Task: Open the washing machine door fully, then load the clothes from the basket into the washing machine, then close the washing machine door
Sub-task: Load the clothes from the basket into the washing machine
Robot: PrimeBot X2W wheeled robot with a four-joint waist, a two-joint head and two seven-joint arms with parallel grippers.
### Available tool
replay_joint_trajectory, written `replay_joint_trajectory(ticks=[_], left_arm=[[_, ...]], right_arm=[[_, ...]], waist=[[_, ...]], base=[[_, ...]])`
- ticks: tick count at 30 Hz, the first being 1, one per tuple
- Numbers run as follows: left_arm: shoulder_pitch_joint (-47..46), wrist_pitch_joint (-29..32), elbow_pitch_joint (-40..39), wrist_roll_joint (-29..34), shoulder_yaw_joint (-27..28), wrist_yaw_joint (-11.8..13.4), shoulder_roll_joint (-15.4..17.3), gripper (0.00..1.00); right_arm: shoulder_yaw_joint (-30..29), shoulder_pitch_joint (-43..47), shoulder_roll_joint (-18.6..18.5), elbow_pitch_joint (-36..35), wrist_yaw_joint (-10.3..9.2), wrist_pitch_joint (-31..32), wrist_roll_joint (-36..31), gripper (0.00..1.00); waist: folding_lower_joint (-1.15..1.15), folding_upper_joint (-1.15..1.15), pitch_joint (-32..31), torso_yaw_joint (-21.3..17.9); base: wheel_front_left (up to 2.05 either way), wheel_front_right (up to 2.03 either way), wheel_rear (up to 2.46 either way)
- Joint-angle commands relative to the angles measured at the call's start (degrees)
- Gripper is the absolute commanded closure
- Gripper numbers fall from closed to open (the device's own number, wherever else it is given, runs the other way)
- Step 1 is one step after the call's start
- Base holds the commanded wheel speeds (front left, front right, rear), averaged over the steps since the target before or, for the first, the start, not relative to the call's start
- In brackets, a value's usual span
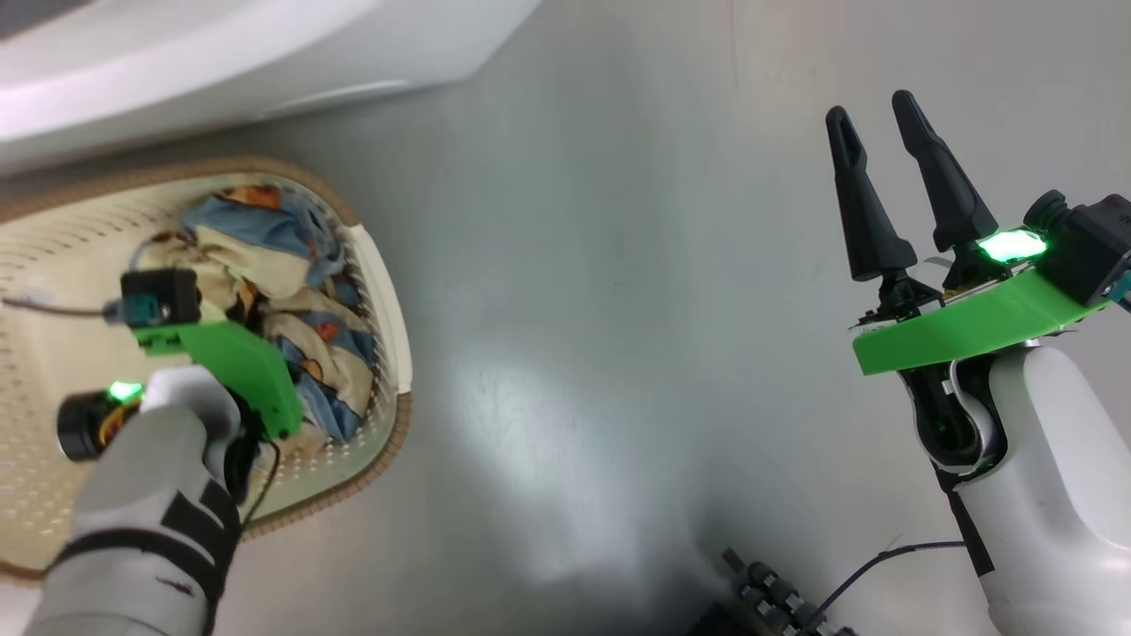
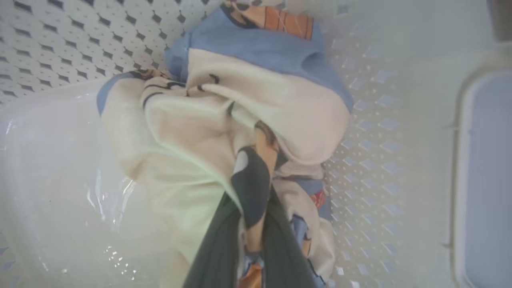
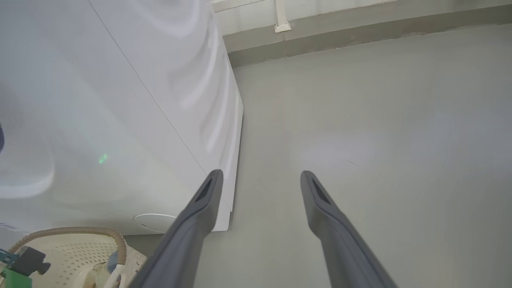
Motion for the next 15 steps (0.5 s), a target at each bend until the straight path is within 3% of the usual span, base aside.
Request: replay_joint_trajectory(ticks=[1,15], left_arm=[[2.73,-1.46,-0.51,-0.77,1.04,-0.21,0.97,1.00],[12.04,-8.08,-11.16,-5.11,-2.65,-0.38,-0.11,1.00]], right_arm=[[1.03,2.49,-0.67,-0.78,0.08,-0.44,0.48,0.00],[0.40,6.79,-2.26,1.49,0.08,-0.44,0.04,0.00]], waist=[[0.00,0.00,-3.52,1.65],[0.00,0.00,-16.61,5.93]], base=[[0.00,0.00,0.00],[0.00,0.00,0.00]])
